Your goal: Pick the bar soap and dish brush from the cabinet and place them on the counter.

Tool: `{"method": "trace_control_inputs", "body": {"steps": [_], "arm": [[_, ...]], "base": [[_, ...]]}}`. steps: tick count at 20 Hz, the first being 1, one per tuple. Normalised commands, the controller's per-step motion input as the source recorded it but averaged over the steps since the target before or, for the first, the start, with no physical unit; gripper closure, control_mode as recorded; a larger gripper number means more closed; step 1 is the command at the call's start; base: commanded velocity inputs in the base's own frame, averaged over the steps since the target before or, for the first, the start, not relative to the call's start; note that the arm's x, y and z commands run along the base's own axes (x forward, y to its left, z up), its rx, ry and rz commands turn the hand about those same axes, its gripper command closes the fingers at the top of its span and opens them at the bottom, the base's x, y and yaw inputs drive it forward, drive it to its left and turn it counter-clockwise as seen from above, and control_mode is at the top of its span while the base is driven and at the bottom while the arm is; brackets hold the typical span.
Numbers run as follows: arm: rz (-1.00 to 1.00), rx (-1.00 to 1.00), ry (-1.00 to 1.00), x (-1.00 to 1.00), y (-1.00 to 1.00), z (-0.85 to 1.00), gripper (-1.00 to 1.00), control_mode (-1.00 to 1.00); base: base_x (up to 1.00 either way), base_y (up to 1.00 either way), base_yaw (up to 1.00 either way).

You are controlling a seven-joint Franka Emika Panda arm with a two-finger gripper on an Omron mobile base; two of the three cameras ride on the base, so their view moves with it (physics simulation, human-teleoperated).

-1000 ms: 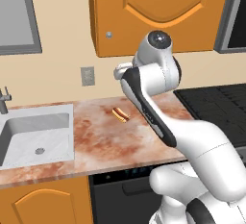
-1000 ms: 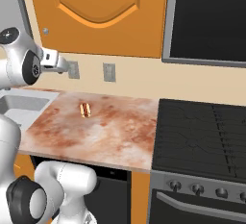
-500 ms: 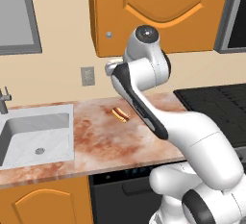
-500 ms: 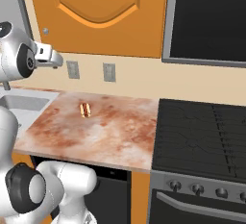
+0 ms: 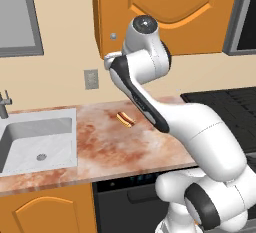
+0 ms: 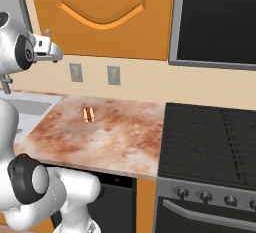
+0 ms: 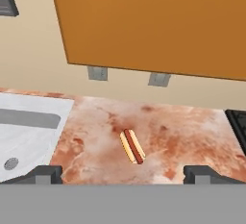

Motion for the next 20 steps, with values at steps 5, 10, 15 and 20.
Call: {"method": "trace_control_inputs", "body": {"steps": [5,10,15,20], "arm": [[0.00,0.00,-0.05,0.18,0.09,0.24,-1.00,-1.00],[0.01,0.00,-0.08,0.19,0.15,0.27,-1.00,-1.00],[0.02,0.00,-0.06,0.24,0.15,0.25,-1.00,-1.00],[0.02,0.00,0.00,0.30,0.08,0.16,-1.00,-1.00]], "base": [[0.00,0.00,0.00],[0.00,0.00,0.00],[0.00,0.00,0.00],[0.00,0.00,0.00]]}}
